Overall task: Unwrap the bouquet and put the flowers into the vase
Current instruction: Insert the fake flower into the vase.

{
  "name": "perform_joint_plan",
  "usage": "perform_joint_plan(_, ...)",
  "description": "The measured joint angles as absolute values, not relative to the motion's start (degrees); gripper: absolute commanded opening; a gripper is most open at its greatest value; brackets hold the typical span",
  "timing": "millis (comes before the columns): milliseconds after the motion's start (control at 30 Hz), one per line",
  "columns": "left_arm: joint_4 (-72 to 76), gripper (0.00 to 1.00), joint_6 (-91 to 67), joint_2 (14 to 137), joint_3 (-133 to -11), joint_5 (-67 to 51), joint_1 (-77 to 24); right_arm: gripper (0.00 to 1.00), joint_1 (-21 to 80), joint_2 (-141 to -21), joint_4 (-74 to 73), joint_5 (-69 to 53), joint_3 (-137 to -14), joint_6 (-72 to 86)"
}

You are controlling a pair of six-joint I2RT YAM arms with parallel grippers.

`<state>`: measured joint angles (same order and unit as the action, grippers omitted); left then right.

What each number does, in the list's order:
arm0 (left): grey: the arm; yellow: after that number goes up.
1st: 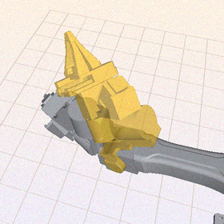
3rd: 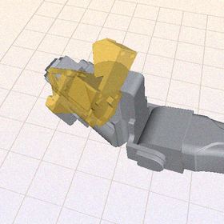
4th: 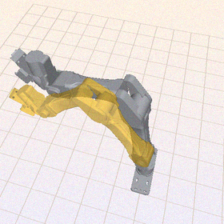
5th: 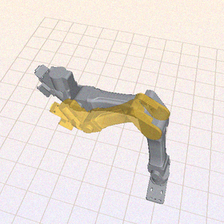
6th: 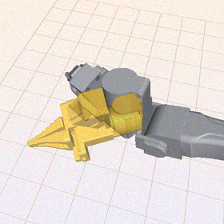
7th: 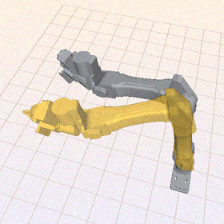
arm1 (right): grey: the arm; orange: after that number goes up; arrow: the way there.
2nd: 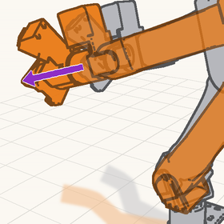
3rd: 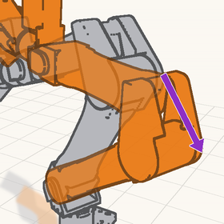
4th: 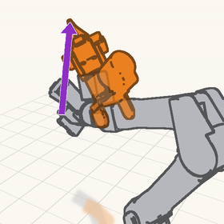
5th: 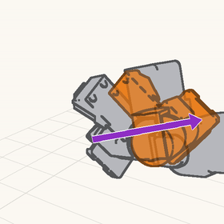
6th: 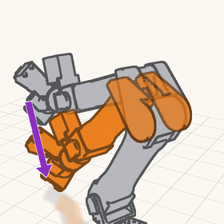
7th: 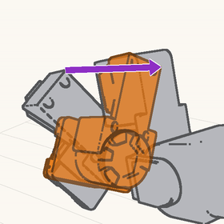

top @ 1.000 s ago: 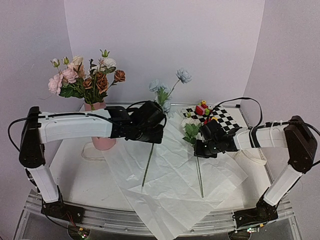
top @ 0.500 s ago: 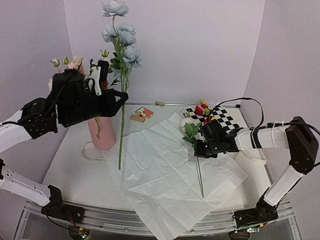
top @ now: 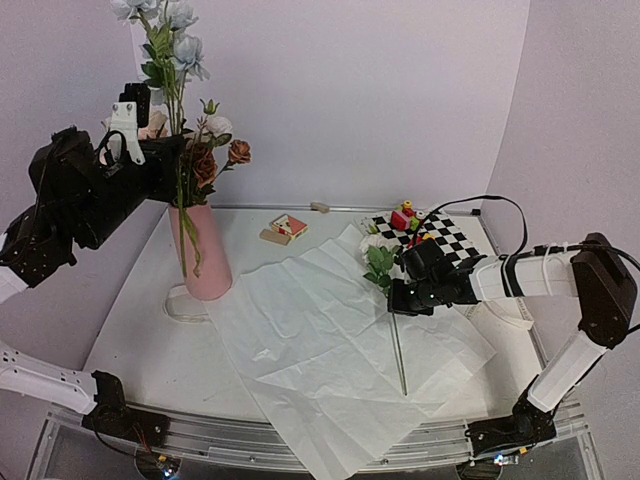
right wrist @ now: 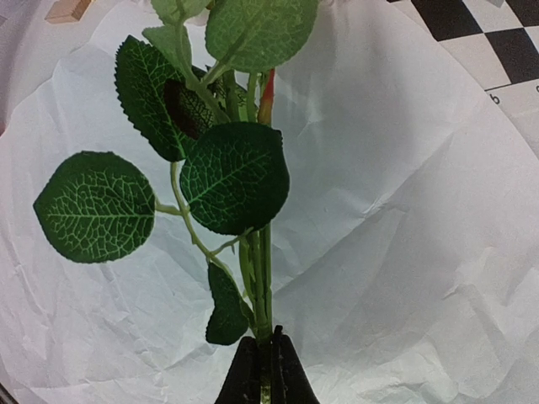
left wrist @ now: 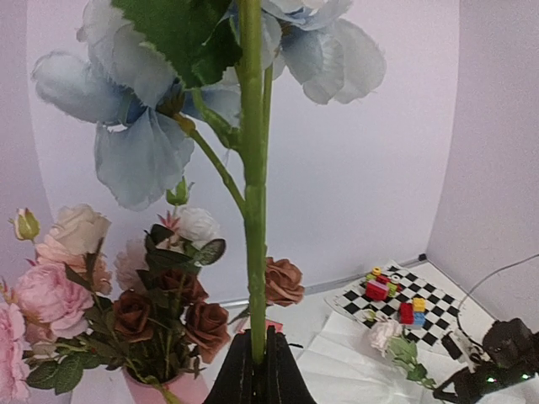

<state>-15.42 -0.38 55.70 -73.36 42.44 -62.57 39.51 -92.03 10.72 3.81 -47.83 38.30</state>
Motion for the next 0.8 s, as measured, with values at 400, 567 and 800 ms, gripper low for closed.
perform_joint_plan(400,8.5,0.0,21.5,53.1,-61.5,40.6,-49.1,0.0,39.5,-92.0,10.7,3.2,-47.8,37.9)
perform_joint_plan(567,12.6,0.0,20.4,55.4,-61.5,33.3,-40.1,0.0,39.5,-92.0,10.8,3.0,-47.8,37.9)
perform_joint_plan(800,14.5,0.0,15.6,60.3,-61.5,25.1,-33.7,0.0,39.5,-92.0,10.8,3.0,-47.8,37.8)
